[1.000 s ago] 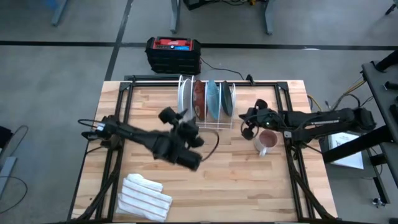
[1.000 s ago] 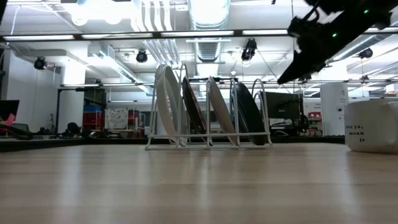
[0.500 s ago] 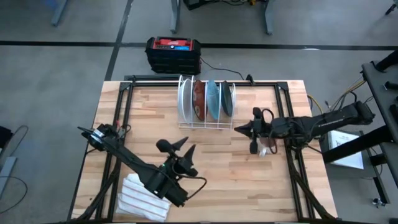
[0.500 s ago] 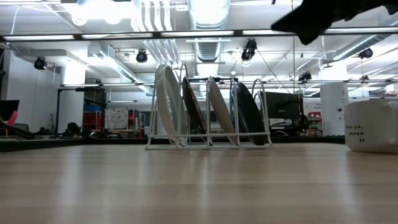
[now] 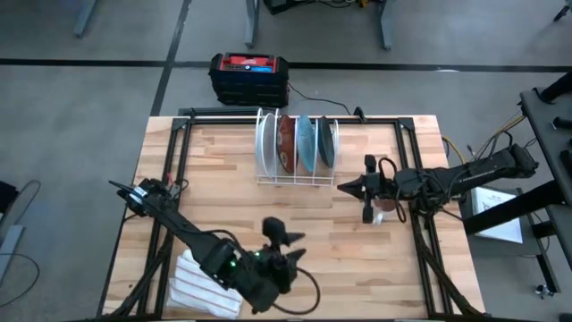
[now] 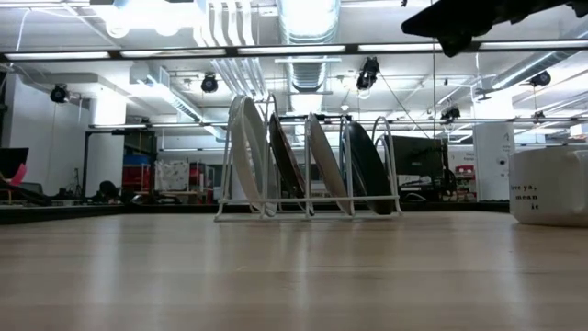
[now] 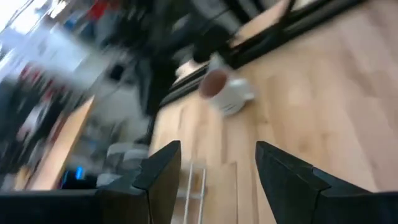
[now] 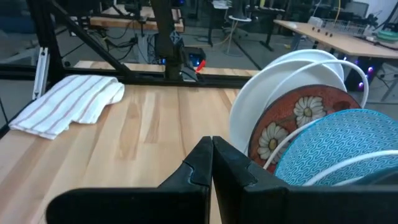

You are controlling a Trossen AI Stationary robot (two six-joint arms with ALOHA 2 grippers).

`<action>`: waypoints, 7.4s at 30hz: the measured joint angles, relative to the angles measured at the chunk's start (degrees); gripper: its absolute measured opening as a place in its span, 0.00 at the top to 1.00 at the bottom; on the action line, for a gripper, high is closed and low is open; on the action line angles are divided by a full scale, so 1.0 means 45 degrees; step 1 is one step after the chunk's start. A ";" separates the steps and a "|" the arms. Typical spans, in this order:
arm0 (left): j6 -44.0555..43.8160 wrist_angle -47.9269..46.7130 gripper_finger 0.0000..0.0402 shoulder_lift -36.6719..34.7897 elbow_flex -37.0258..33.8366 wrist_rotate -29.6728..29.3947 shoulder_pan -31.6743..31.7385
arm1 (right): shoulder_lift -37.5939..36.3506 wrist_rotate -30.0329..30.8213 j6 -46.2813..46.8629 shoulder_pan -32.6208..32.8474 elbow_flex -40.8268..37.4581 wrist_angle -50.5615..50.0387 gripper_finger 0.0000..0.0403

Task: Sort dishes
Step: Return to Home Position

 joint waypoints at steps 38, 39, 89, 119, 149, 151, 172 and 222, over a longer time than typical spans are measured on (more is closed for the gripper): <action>0.2861 1.4076 0.51 -1.2339 -1.7382 0.5812 0.3606 | -0.1537 -0.0292 -0.1968 0.0216 -0.4103 0.7214 1.00; 0.2664 1.4207 0.51 -1.2892 -1.7880 0.5800 0.3721 | -0.1631 -0.0450 -0.1965 0.0173 -0.4280 0.7585 1.00; 0.3032 1.5128 0.97 -1.6956 -2.2381 -0.1346 1.1773 | -0.8484 -0.2107 -0.2618 0.0098 -0.6683 0.4604 1.00; 0.0995 1.5186 1.00 -1.5844 -2.2469 0.4954 1.9764 | -0.8479 -0.1640 -0.3011 0.0098 -0.6674 0.3920 1.00; 0.0941 1.5152 1.00 -1.5654 -2.2376 0.4814 1.9759 | -0.8753 -0.1717 -0.1991 0.0064 -0.6669 0.3418 1.00; 0.0938 1.5147 1.00 -1.5655 -2.2376 0.4813 1.9755 | -0.8990 -0.1795 -0.1847 0.0036 -0.6677 0.2408 1.00; 0.0937 1.5090 1.00 -1.5620 -2.2371 0.4794 1.9759 | -1.0743 -0.2713 -0.3968 -0.0849 -0.6679 -0.0126 1.00; 0.0938 1.5085 1.00 -1.5620 -2.2371 0.4809 1.9759 | -1.0626 -0.2683 -0.3289 -0.0849 -0.6679 -0.0073 1.00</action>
